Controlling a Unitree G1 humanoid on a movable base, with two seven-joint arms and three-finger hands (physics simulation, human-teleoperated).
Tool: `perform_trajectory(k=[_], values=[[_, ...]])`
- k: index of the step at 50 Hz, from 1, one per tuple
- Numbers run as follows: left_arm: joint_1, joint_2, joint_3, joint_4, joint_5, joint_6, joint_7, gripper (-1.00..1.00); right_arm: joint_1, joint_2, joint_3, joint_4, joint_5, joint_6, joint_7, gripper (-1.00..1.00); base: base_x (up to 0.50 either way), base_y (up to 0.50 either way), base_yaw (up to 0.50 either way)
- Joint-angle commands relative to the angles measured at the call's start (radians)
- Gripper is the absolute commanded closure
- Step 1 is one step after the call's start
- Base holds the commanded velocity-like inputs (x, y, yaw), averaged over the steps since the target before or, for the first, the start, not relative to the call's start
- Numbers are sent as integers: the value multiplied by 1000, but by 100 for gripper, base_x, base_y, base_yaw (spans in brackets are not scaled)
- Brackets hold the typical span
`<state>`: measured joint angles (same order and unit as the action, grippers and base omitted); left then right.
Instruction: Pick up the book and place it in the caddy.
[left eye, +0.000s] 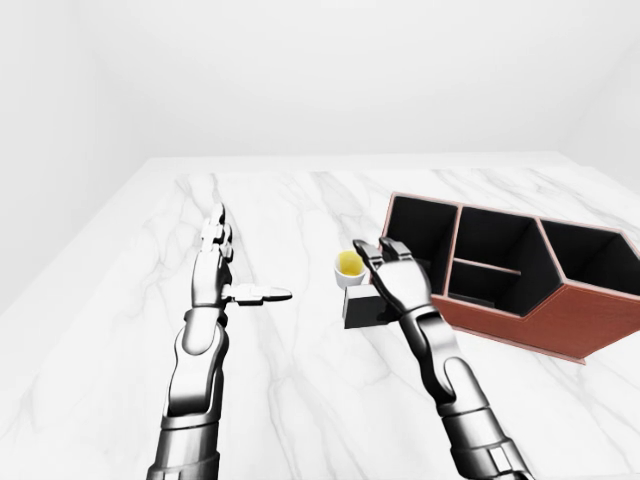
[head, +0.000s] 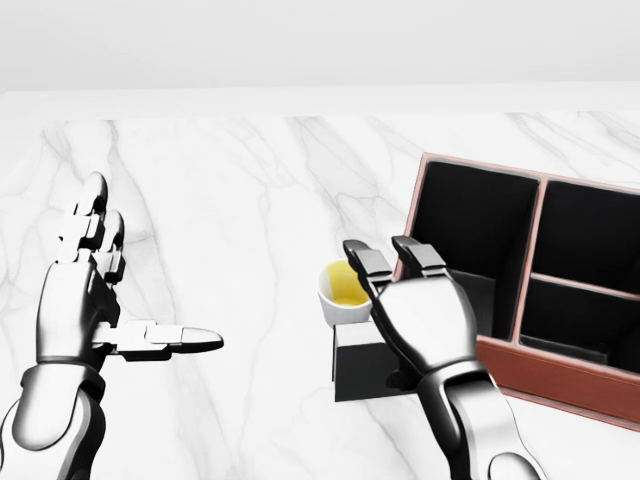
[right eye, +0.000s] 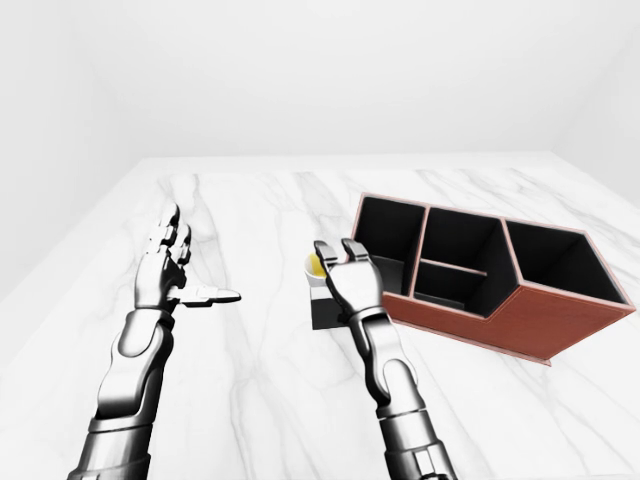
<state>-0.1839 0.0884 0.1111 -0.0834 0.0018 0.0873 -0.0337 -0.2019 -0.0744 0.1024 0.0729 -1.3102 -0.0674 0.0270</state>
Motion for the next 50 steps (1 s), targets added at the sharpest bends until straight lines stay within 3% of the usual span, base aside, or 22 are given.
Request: perform_trajectory(k=[1, 14, 50], values=[[-5, 1, 1, 18, 1, 0, 0, -100, -14, 0, 8, 81, 4, -6, -52, -68, 0, 0, 0], [-3, 1, -1, 42, 7, 0, -1, -100, -30, -1, 15, 190, 19, -20, -129, -68, 0, 0, 0], [-7, 4, -1, 77, 5, 0, -5, -100, -104, 4, 46, 505, 26, -20, -328, -72, 0, 0, 0]])
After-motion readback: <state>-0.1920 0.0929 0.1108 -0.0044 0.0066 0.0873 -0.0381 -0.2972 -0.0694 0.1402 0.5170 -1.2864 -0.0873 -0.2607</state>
